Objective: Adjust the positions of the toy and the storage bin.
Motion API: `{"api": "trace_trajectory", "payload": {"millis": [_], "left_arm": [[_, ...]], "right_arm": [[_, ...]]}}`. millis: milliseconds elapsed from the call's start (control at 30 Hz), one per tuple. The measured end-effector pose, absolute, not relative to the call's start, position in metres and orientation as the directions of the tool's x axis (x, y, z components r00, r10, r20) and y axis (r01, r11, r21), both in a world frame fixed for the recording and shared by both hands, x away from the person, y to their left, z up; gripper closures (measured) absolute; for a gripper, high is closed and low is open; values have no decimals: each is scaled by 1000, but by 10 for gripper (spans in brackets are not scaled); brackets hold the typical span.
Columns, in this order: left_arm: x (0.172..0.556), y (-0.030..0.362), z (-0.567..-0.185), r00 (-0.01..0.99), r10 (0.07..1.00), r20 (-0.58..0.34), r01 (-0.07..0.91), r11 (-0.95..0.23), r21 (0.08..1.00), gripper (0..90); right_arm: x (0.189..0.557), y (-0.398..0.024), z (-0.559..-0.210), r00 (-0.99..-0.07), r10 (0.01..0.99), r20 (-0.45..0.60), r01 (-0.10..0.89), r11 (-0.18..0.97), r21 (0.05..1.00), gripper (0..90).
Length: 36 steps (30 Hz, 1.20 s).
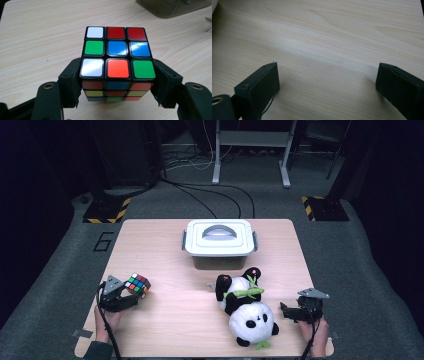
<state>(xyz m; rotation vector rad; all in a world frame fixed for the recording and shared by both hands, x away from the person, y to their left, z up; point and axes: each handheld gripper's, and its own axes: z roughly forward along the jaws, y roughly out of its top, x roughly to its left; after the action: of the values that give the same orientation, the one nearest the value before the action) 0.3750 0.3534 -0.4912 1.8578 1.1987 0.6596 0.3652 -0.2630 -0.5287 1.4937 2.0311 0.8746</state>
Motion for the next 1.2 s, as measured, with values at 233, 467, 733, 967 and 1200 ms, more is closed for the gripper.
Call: {"api": "trace_trajectory", "payload": {"millis": [233, 467, 733, 967, 1200], "left_arm": [[380, 361, -488, 391, 920, 2, 494, -211, 844, 342], [384, 368, -489, 366, 931, 3, 499, -199, 843, 342], [393, 379, -489, 325, 946, 12, 497, -182, 848, 341], [401, 391, -487, 280, 960, 6, 512, -154, 845, 342], [409, 397, -495, 238, 971, -10, 545, -125, 829, 342]], "right_arm": [[365, -263, -529, -298, 955, 0, 656, 205, 727, 43], [365, -263, -529, -298, 955, 0, 656, 205, 727, 42], [365, -263, -529, -297, 955, 0, 656, 204, 727, 43], [365, -263, -529, -296, 955, 0, 656, 203, 727, 43], [365, -263, -529, -294, 956, -2, 656, 203, 727, 43]]}}
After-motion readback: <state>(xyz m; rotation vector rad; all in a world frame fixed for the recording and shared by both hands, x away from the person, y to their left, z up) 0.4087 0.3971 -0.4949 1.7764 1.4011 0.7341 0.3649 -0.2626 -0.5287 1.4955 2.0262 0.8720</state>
